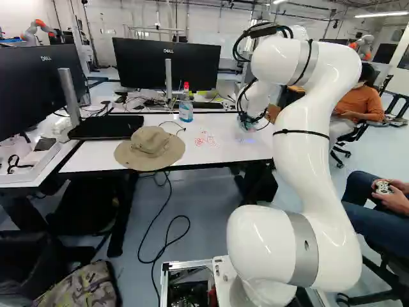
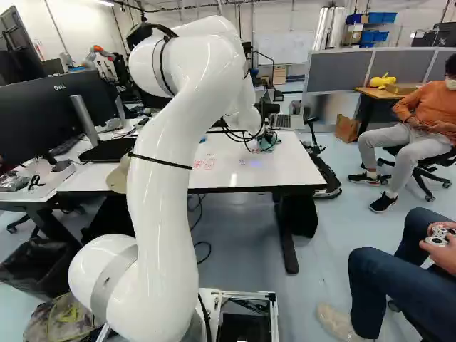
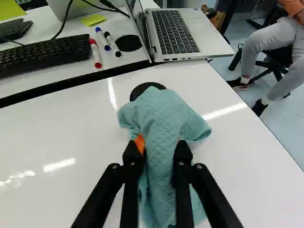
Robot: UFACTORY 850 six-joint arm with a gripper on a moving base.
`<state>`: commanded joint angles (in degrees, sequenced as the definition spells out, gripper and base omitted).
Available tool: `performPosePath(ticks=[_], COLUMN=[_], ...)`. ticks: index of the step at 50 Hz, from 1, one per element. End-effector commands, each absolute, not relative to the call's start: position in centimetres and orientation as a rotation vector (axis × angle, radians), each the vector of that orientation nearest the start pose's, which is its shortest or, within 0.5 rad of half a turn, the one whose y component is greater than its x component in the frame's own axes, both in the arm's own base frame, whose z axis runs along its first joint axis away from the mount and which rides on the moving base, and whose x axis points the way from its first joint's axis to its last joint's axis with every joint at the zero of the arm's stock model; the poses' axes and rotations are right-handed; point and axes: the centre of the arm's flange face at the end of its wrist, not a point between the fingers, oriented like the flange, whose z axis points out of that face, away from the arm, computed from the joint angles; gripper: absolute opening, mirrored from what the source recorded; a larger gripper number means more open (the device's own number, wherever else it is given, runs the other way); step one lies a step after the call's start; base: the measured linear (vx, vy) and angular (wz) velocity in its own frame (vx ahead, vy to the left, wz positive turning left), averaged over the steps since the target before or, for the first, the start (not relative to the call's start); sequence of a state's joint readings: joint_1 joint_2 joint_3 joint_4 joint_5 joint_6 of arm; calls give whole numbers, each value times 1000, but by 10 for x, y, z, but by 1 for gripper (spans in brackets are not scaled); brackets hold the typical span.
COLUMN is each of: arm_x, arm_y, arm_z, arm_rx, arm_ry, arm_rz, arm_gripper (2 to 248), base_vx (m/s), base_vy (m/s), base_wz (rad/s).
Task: Clean the table with the green towel
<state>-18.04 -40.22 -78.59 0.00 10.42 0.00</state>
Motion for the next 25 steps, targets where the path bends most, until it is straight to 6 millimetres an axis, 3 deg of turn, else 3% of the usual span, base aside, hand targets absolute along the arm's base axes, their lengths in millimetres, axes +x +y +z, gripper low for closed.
performPosePath(ticks=[3,4,25], arm_x=[667,667,665], arm_y=[-217,-217,-203], arm_z=[362,362,386], arm_rx=[-2948,-2948,-2929], arm_ry=[468,468,437], arm_rz=[-1338,-1339,-1380], arm_gripper=[75,62,62], base_vx=[0,0,0], base_vy=[0,0,0], base_wz=[0,0,0])
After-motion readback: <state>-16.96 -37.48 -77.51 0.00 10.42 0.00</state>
